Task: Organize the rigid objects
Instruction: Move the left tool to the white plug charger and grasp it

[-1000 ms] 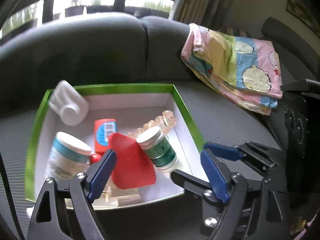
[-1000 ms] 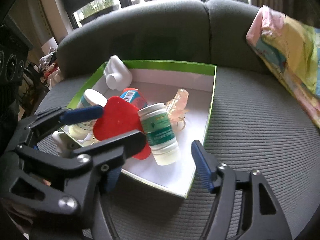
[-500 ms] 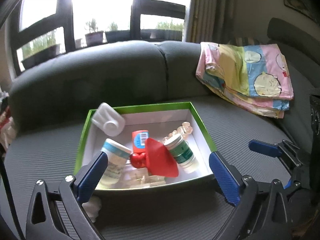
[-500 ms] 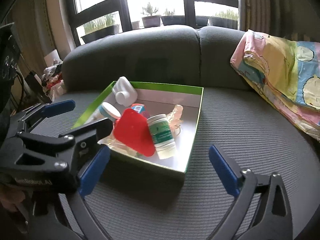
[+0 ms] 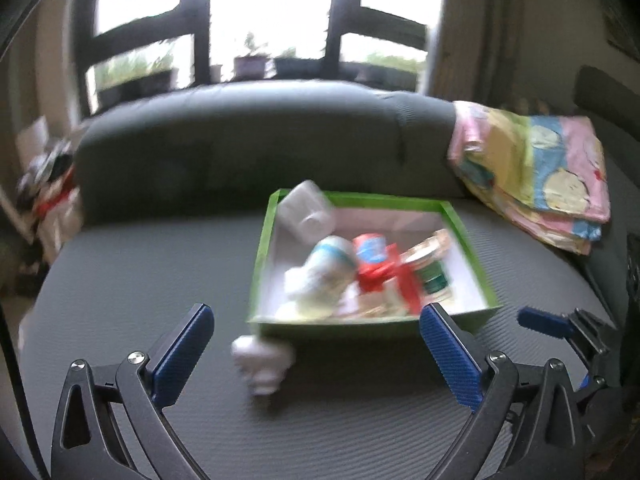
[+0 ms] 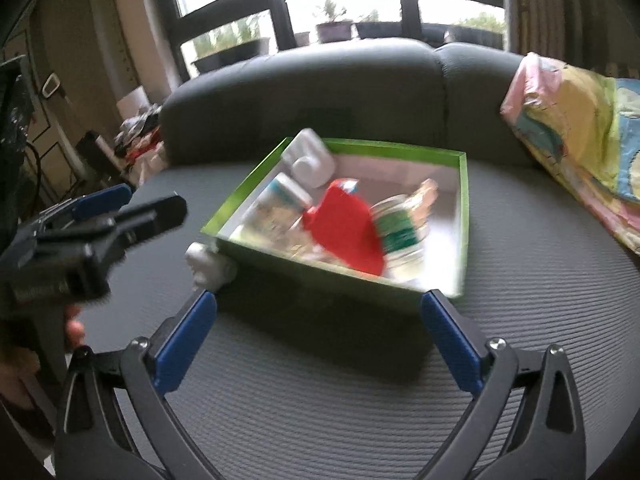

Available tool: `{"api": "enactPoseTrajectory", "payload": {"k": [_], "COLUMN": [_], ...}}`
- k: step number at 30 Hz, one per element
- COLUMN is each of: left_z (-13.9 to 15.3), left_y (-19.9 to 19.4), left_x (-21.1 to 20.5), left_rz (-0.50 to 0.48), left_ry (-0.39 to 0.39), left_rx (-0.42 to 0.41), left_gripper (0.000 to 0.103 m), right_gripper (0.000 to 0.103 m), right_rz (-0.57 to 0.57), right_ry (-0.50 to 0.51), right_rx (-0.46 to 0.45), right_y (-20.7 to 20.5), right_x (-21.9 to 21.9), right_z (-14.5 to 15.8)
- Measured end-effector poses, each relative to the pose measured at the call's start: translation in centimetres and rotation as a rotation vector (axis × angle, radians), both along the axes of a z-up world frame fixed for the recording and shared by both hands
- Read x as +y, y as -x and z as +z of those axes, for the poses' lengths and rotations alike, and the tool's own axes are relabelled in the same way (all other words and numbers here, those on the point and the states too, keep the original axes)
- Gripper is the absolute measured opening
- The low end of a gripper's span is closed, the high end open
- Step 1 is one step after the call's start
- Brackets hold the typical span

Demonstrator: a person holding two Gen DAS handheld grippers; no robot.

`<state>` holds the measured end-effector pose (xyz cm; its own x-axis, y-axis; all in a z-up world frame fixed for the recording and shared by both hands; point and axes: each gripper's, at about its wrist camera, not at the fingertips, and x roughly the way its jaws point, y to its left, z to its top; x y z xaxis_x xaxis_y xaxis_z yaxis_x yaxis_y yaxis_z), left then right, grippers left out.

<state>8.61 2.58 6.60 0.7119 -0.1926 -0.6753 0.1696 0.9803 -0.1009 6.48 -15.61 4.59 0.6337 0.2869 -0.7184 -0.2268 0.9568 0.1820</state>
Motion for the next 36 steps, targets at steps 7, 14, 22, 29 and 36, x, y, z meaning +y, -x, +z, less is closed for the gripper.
{"api": "enactPoseTrajectory", "payload": {"k": [7,14,22,29,36], "left_z": [-4.2,-8.4,-9.9,-11.7,-12.8], "left_y": [-1.1,-2.6,-3.7,-4.6,-5.6], "left_x": [7.9,8.6,7.1,6.2,6.7], "left_rz": [0.101,0.044,-0.042,-0.097,-0.101], "left_ry": [0.077,0.153,0.167,0.173,0.203], "left_rx": [0.151,0.271,0.232,0.228,0.238], "left_gripper": [0.102,0.102,0.102,0.102,0.092], "right_gripper": [0.102,0.102,0.100,0.087,0.062], "right_rz": [0.091,0.160,0.202,0.203,0.227], "right_ry": [-0.020,-0.053,-0.076,-0.123,-0.093], "right_rx": [0.077,0.138,0.137,0.133,0.129], "right_y": [-0.5,-2.1,-4.3,-6.1,-7.0], "right_x": [4.8,9.1,11.9,12.9,14.6], "right_z": [-3.1,-6.0,-8.5,-9.9,-10.4]}}
